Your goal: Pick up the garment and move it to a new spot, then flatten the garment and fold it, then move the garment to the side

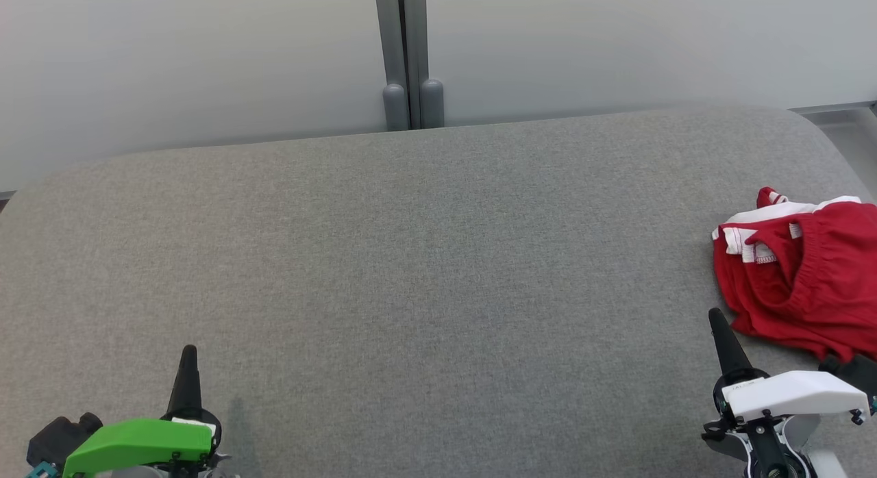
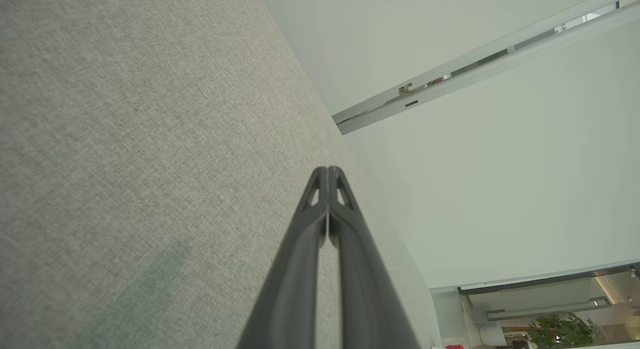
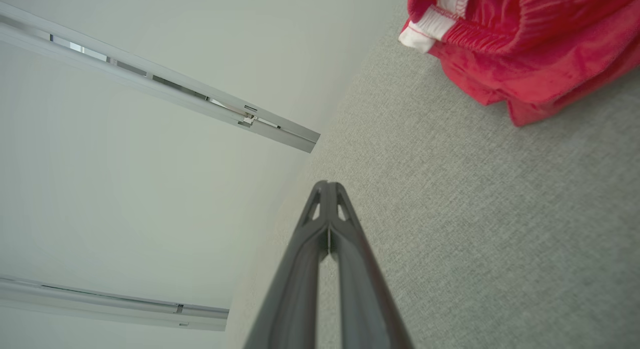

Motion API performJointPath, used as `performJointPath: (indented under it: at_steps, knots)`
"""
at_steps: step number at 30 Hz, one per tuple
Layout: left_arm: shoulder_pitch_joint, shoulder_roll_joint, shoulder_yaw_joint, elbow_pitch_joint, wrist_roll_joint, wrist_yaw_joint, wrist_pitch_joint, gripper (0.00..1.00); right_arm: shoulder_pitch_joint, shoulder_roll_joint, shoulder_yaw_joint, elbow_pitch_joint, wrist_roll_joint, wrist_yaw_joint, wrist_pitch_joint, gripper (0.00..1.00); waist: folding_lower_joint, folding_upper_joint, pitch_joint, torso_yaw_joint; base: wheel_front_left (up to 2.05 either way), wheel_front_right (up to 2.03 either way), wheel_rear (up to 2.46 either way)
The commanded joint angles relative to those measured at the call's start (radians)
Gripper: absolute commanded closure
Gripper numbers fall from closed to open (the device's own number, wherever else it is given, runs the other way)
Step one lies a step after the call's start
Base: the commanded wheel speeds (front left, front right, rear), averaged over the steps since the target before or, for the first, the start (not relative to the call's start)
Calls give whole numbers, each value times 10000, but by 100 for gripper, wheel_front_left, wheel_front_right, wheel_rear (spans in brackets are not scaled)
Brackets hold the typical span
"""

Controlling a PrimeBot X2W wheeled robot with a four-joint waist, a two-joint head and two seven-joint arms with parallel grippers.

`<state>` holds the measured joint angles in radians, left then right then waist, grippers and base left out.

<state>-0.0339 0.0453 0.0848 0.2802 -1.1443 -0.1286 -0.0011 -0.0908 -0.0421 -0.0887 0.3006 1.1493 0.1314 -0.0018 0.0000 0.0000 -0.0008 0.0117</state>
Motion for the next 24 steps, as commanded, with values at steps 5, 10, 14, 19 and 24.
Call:
performJointPath:
  at_steps: [5, 10, 14, 19, 24]
  knots:
    - [-332, 63, 66, -143, -696, -23, 156, 100, -164, -72, -64, -189, 687, -7, 175, 100, 0, 0, 4, -11, 0, 0, 0]
    - [-397, 65, 95, -169, -1168, -25, 277, 100, -175, -74, -91, -236, 1157, -8, 294, 100, 0, 0, 7, -22, 0, 0, 0]
    - [-440, 67, 119, -190, -1544, -26, 369, 100, -182, -79, -111, -273, 1523, -7, 385, 100, 0, 0, 10, -30, 0, 0, 0]
    - [-493, 68, 149, -216, -1968, -27, 478, 100, -192, -82, -132, -316, 1950, -7, 492, 100, 0, 0, 13, -40, 0, 0, 0]
    - [-537, 71, 179, -245, -2389, -29, 594, 100, -201, -85, -154, -358, 2365, -8, 604, 100, 0, 0, 17, -50, 0, 0, 0]
